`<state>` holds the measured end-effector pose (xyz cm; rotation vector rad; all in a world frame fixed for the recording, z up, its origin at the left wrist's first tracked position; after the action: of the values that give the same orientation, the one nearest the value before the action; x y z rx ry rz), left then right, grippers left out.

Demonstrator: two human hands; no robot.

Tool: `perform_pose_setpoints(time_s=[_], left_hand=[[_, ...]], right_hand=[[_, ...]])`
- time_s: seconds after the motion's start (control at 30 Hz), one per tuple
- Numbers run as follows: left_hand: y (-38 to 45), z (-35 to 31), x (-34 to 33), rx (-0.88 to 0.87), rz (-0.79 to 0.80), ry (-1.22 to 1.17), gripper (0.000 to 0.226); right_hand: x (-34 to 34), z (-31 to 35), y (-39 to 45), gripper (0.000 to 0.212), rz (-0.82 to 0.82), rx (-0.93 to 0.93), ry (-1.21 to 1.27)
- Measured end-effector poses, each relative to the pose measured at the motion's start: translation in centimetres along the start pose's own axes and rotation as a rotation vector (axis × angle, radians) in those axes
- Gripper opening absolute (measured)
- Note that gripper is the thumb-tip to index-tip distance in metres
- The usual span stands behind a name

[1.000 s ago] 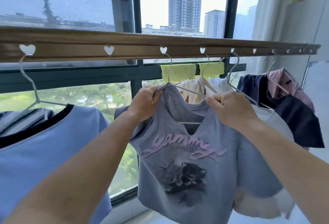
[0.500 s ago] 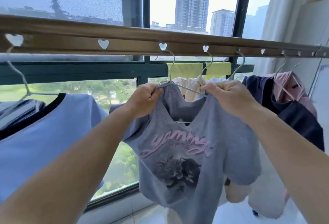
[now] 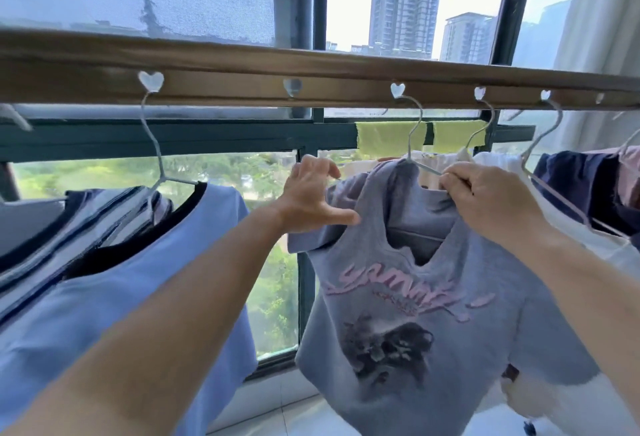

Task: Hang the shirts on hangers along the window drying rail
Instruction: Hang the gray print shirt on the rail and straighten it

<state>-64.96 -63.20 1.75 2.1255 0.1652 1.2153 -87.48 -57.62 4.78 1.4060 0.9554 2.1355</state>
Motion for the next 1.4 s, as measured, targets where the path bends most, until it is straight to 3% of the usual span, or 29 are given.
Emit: perform_pose_setpoints(time_s=[0.17, 0.3, 0.43, 0.6, 0.87, 1.07, 1.2, 1.4], left_hand=[[-0.6, 1.2, -2.4, 0.04, 0.075, 0.225, 0.053], [0.6, 1.2, -2.0, 0.072, -0.073, 0.043, 0.018], [2.2, 2.5, -0.2, 0.276, -0.207, -0.162, 0.006], [4.6, 3.6, 0.2, 0.332, -0.237, -0.144, 0.016], [5.4, 4.4, -3.4, 0.342, -0.045, -0.104, 0.017], [4.8, -2.5, -4.4, 0.136, 0.126, -0.501, 0.03], [4.1, -6.9, -4.7, -0.023, 0.222, -0.431, 0.027], [4.5, -7.3, -4.3, -0.024, 0.138, -0.4, 0.022]], right_hand=[[0.7, -0.8, -1.0, 0.025, -0.027, -0.073, 0.057], [1.2, -1.9, -1.5, 0.025, -0.039, -0.107, 0.107], [2.7, -3.1, -2.2, 0.024, -0.036, -0.147, 0.106], [4.9, -5.0, -2.8, 0.024, -0.043, -0.19, 0.061], [6.7, -7.4, -3.5, 0.026, -0.077, -0.267, -0.03], [6.5, -7.1, -3.2, 0.026, -0.068, -0.259, -0.042], [6.0, -6.6, -3.1, 0.03, -0.056, -0.25, 0.044], [5.3, -6.1, -3.0, 0.026, -0.033, -0.237, 0.133]])
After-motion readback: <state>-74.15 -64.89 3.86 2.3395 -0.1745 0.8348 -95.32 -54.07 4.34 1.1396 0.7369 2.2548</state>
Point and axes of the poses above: each hand's wrist, its own y-axis towards the middle knuckle, its own x-axis out of the back of the hand, z = x × y, the point moved 8 cm from there along y, towards the middle knuckle, and after that the axes turned 6 degrees about -z, right-handed, at the moved point
